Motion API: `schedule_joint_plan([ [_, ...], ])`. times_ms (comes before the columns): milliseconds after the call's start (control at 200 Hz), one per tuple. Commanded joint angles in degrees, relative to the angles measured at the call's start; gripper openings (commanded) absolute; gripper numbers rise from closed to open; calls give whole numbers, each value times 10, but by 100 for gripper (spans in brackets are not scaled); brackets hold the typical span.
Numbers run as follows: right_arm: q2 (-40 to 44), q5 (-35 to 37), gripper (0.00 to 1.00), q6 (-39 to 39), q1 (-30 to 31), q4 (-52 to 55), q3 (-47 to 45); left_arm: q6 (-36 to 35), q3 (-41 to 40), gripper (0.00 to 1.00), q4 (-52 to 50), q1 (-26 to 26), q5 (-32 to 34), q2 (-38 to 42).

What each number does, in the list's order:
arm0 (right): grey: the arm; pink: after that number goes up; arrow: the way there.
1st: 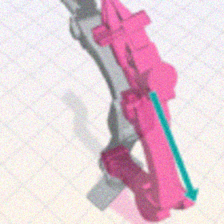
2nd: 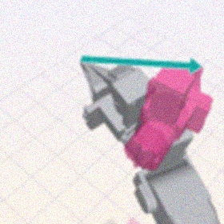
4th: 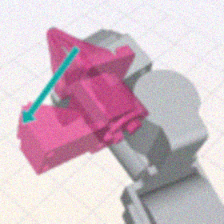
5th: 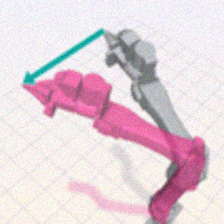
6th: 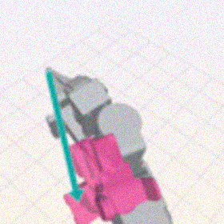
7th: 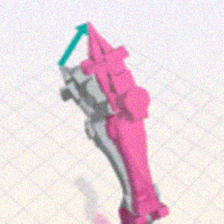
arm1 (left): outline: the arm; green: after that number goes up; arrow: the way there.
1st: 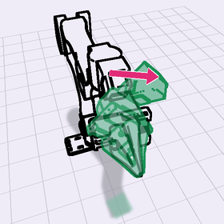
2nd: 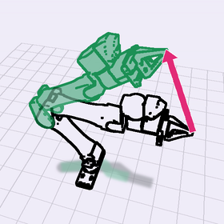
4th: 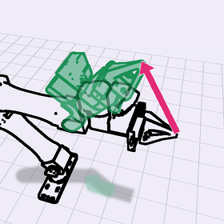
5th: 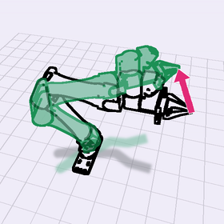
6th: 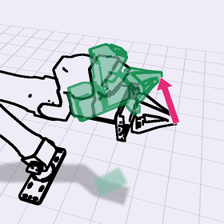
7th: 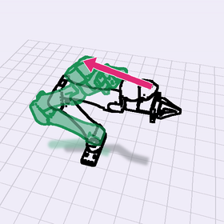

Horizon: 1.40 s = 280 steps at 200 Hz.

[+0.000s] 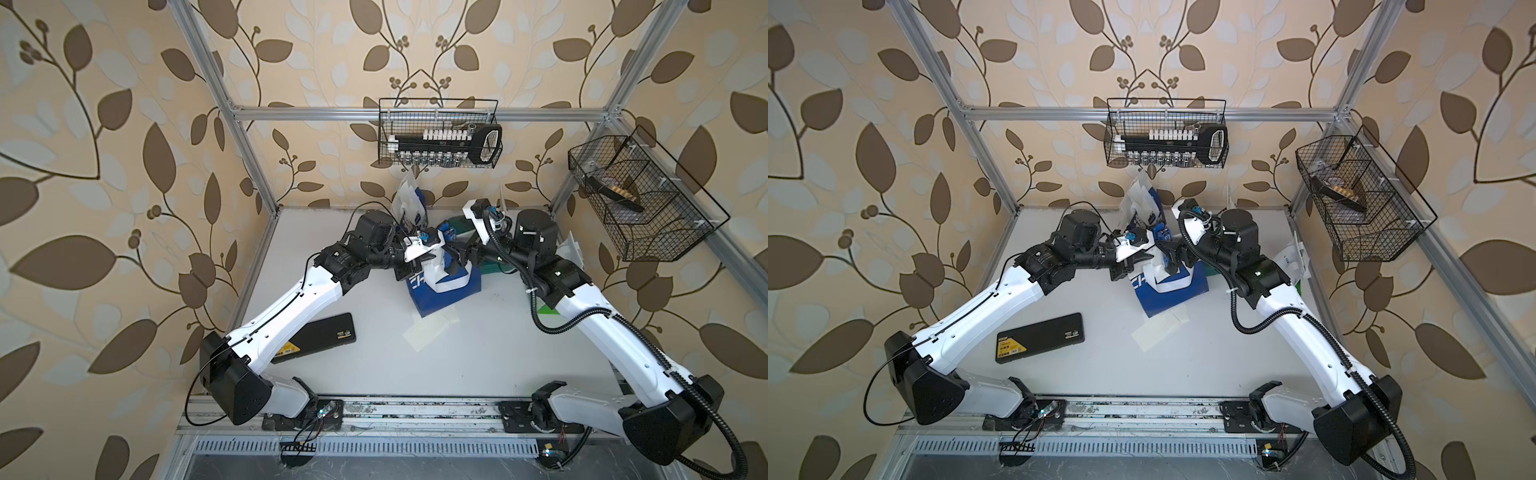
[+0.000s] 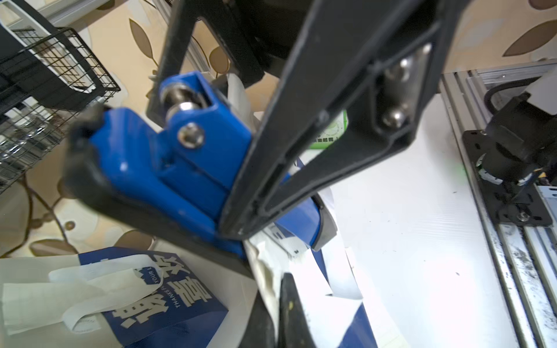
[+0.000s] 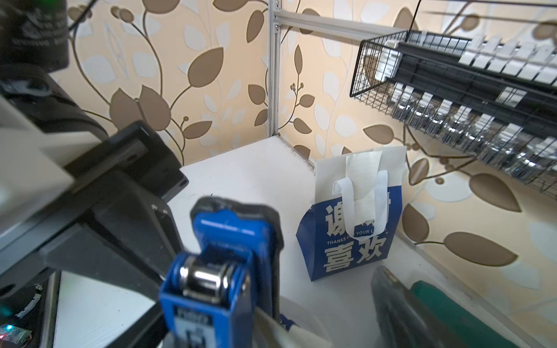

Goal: Staple the receipts to the bags
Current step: Pick up the stapler from the takeout bag.

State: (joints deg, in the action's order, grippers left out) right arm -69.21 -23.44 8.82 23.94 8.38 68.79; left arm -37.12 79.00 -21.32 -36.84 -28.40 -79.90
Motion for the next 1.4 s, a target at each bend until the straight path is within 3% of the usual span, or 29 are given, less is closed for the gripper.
schedule_joint_plan([
  [0, -2, 3, 87, 6, -4, -7, 24, 15, 7, 0, 62, -7, -62, 28],
  [485, -32, 38, 62, 5, 34, 52, 23, 39, 2, 0, 120, -8, -41, 22],
  [530, -31, 29, 57, 0, 35, 51, 22, 39, 2, 0, 122, -8, -34, 19],
  [640, -32, 15, 30, -11, 34, 46, 32, 40, 1, 0, 124, -7, -21, 14],
  [725, -34, -1, 20, -22, 33, 46, 53, 42, -6, 0, 126, -7, -16, 10],
  [905, -38, -14, 14, -52, -1, 59, 113, 49, -32, 0, 138, -6, 12, 3],
  [1045, -32, -52, 11, -117, -52, 32, 135, 49, -42, 0, 132, -3, 24, -5],
  [1200, -27, -70, 9, -163, -62, 6, 148, 62, -51, 0, 143, 3, 23, -7],
  [1275, -19, -36, 8, -179, -64, -15, 150, 70, -55, 0, 147, 7, 25, -5],
  [1395, -3, 26, 4, -224, -80, -137, 130, 85, -72, 0, 166, 17, 49, 8],
])
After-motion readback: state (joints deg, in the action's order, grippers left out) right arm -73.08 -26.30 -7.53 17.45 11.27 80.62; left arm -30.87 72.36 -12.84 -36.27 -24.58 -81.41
